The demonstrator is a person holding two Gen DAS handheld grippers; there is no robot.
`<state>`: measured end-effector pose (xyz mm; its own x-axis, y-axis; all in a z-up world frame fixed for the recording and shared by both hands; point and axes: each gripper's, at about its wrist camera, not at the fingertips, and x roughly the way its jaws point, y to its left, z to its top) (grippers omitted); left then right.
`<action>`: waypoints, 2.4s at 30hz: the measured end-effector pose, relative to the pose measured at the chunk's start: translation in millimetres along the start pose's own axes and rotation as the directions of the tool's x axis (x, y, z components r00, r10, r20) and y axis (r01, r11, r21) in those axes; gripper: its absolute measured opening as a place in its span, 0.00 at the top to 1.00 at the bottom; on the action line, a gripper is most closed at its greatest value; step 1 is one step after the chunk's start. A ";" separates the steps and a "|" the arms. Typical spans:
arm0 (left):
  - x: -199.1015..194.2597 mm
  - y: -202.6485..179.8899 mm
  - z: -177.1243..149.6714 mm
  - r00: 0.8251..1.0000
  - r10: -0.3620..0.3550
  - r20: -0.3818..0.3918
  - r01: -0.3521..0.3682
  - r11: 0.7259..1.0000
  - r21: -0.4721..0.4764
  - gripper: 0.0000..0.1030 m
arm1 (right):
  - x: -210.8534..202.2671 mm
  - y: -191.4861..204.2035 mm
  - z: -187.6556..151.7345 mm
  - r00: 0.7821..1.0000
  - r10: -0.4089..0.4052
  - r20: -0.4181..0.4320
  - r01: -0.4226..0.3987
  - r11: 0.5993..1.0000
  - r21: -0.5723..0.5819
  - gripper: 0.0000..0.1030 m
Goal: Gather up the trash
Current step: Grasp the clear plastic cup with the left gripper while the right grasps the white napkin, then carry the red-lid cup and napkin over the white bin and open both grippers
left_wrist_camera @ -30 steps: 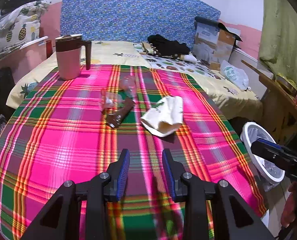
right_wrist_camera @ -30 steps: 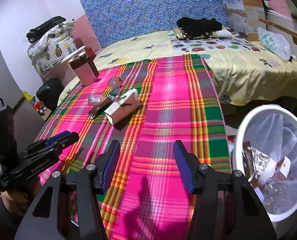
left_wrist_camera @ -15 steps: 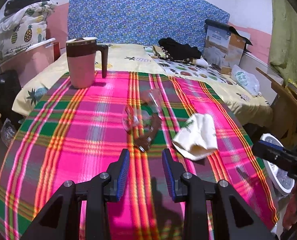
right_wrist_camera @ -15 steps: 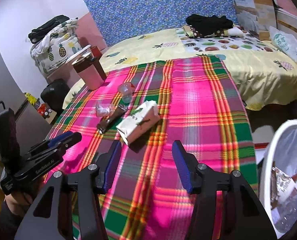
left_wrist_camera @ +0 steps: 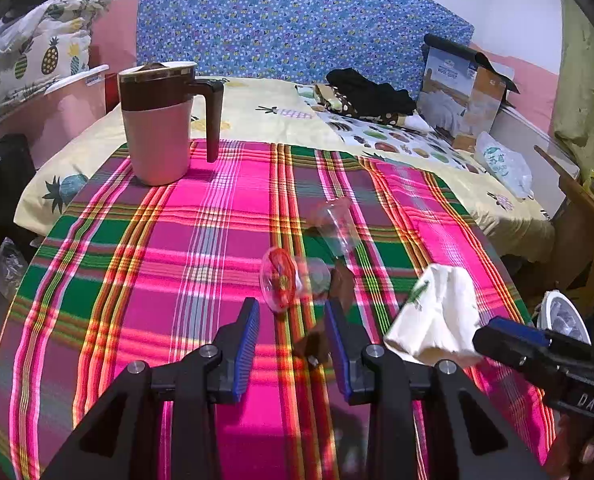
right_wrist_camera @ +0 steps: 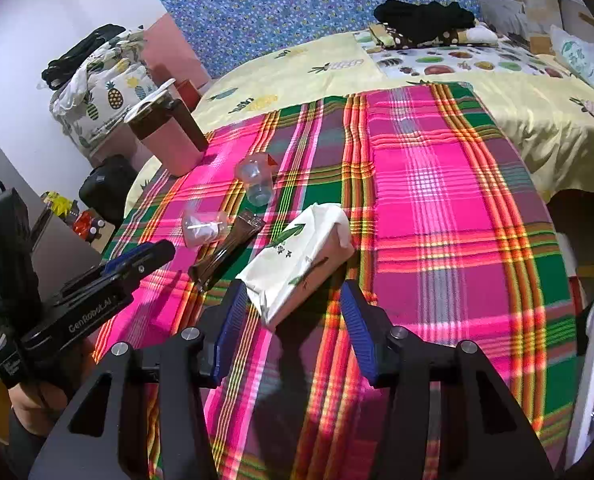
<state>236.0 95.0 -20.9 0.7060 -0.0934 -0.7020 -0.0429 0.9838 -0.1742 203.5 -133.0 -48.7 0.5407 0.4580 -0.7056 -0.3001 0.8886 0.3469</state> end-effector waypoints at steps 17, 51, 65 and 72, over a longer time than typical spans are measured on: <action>41.3 4.3 12.2 1.000 -0.004 -0.022 0.004 1.000 -0.021 0.89 | 14.1 -10.4 3.3 1.000 0.009 -0.019 -0.009 1.000 0.008 0.92; -65.8 -89.8 -34.7 0.987 -0.151 0.057 0.145 0.985 0.094 0.90 | -71.1 -39.1 -22.9 0.990 -0.053 0.128 0.047 0.998 0.049 0.95; -80.3 -150.0 -56.4 0.972 -0.236 0.020 0.228 0.957 0.179 0.90 | -104.3 -66.0 -40.2 0.977 -0.110 0.183 0.091 0.990 0.108 0.95; -79.7 -189.1 -62.9 0.956 -0.292 -0.009 0.286 0.931 0.225 0.90 | -121.1 -85.7 -49.3 0.967 -0.150 0.207 0.119 0.981 0.155 0.95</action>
<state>143.4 -93.3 24.5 0.6816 -0.3779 -0.6266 0.3212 0.9239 -0.2078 125.0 -265.8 -23.5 0.7304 0.3143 -0.6065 -0.1081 0.9299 0.3516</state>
